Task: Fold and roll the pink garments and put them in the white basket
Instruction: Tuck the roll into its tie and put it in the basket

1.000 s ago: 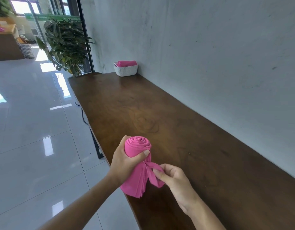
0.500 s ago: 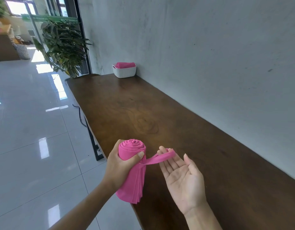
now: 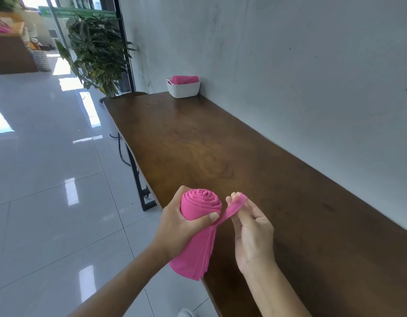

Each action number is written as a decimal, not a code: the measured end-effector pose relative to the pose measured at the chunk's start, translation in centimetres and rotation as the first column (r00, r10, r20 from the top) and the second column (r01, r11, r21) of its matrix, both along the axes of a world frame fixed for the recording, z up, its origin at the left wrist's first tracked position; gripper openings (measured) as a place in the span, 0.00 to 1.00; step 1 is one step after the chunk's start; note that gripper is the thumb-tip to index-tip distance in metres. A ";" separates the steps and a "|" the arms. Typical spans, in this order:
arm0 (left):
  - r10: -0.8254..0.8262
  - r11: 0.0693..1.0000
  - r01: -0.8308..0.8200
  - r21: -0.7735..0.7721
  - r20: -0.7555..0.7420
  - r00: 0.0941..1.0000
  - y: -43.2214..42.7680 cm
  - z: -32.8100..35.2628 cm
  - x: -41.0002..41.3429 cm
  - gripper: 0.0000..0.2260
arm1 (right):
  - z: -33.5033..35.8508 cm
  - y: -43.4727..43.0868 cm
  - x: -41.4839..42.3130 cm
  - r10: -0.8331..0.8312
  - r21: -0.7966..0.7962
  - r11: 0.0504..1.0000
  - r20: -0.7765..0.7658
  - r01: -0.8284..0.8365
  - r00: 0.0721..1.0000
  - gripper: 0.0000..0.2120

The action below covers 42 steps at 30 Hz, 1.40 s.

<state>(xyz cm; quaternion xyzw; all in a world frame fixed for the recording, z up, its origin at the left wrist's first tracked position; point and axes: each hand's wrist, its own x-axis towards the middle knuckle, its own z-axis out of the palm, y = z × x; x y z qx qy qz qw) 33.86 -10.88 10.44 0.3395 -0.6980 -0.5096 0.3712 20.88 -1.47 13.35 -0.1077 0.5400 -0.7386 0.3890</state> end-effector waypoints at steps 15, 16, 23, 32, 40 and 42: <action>-0.169 0.962 0.188 -0.199 0.112 0.979 -11.6 -1.1 6.2 0.38 | -0.2 -10.7 4.5 0.509 0.215 0.860 -0.433 -0.463 0.744 0.35; -0.162 0.960 0.181 -0.213 0.102 0.981 -12.9 -1.3 6.9 0.37 | -0.2 -12.1 5.0 0.530 0.233 0.847 -0.441 -0.478 0.724 0.32; -0.155 0.968 0.172 -0.183 0.101 0.983 -22.4 -1.7 11.8 0.36 | -0.8 -22.0 9.8 0.590 0.318 0.807 -0.483 -0.498 0.647 0.25; -0.232 0.967 0.238 -0.085 0.080 0.969 -33.0 -2.3 17.2 0.34 | -1.4 -31.3 16.2 0.589 0.330 0.807 -0.500 -0.490 0.634 0.25; -0.414 0.910 0.413 0.040 0.169 0.895 -38.6 -3.4 19.6 0.30 | -2.1 -34.8 17.0 0.419 0.287 0.906 -0.523 -0.310 0.742 0.23; -0.450 0.893 0.437 0.109 0.215 0.867 -40.5 -4.2 20.2 0.30 | -2.0 -36.0 15.9 0.373 0.291 0.924 -0.529 -0.250 0.762 0.25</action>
